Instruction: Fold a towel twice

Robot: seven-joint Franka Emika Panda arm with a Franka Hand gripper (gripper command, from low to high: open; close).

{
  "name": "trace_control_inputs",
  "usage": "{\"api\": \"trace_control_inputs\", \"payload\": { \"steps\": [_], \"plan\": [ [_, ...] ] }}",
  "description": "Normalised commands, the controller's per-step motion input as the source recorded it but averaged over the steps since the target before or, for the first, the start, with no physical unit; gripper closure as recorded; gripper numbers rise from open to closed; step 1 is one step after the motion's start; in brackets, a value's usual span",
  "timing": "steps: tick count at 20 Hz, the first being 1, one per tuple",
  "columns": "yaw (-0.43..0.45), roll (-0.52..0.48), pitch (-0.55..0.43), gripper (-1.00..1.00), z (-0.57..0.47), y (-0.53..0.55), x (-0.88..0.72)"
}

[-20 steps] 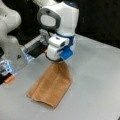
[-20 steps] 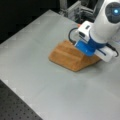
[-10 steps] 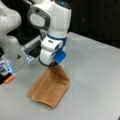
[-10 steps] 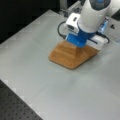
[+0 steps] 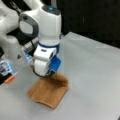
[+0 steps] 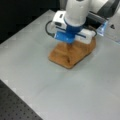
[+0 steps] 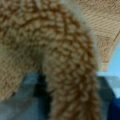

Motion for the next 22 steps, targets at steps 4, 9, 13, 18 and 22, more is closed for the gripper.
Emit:
{"api": "trace_control_inputs", "payload": {
  "steps": [4,9,13,18,22],
  "plan": [
    [0.282,-0.056,0.046,1.00,0.02,-0.22,0.38],
    [0.325,-0.024,0.049,1.00,-0.02,-0.18,0.42],
    [0.312,0.037,0.055,1.00,-0.06,-0.15,0.40],
    [0.195,0.109,0.042,1.00,-0.02,-0.10,0.24],
    [0.060,0.155,0.009,1.00,-0.05,-0.09,0.16]
  ]
}}
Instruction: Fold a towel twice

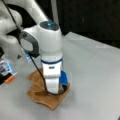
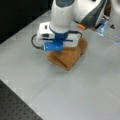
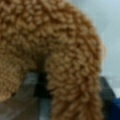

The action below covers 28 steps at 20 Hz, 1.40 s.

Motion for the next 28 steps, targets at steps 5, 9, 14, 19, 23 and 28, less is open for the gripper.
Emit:
{"api": "trace_control_inputs", "payload": {
  "steps": [5,9,14,19,23,28],
  "plan": [
    [-0.034,0.198,-0.022,1.00,-0.12,-0.07,0.09],
    [-0.103,0.236,-0.050,1.00,-0.20,-0.10,0.03],
    [-0.070,0.232,-0.058,1.00,-0.16,-0.16,0.05],
    [-0.069,0.241,-0.040,1.00,-0.07,-0.16,0.08],
    [-0.044,0.178,-0.024,1.00,-0.01,-0.14,0.11],
    [-0.033,0.129,-0.020,-1.00,0.01,-0.12,0.12]
  ]
}}
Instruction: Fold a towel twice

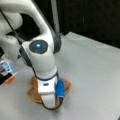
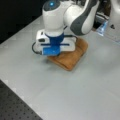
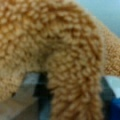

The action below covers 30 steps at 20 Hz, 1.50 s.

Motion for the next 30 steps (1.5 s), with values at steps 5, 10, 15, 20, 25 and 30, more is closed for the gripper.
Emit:
{"api": "trace_control_inputs", "payload": {
  "steps": [5,10,15,20,25,30],
  "plan": [
    [-0.072,0.170,-0.005,-1.00,0.03,-0.12,0.15],
    [-0.062,0.131,0.017,-1.00,0.04,-0.13,0.14],
    [-0.057,0.106,0.046,-1.00,0.08,-0.13,0.13],
    [-0.074,0.059,0.095,-1.00,0.23,-0.14,0.04],
    [-0.051,-0.022,0.132,-1.00,0.29,-0.14,-0.02],
    [-0.024,-0.109,0.177,-1.00,0.27,-0.10,-0.04]
  ]
}}
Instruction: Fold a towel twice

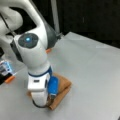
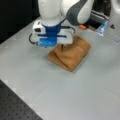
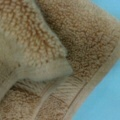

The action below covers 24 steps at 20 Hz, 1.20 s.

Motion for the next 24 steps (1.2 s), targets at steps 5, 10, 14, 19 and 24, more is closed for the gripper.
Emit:
{"api": "trace_control_inputs", "payload": {
  "steps": [5,10,14,19,24],
  "plan": [
    [-0.069,-0.154,0.168,-1.00,0.34,0.00,-0.12],
    [-0.106,-0.043,0.112,-1.00,0.30,0.19,-0.15],
    [-0.199,0.082,-0.069,-1.00,0.12,0.34,-0.17],
    [-0.334,0.162,-0.191,-1.00,0.06,0.45,-0.28],
    [-0.270,0.154,-0.114,-1.00,0.01,0.38,-0.32]
  ]
}}
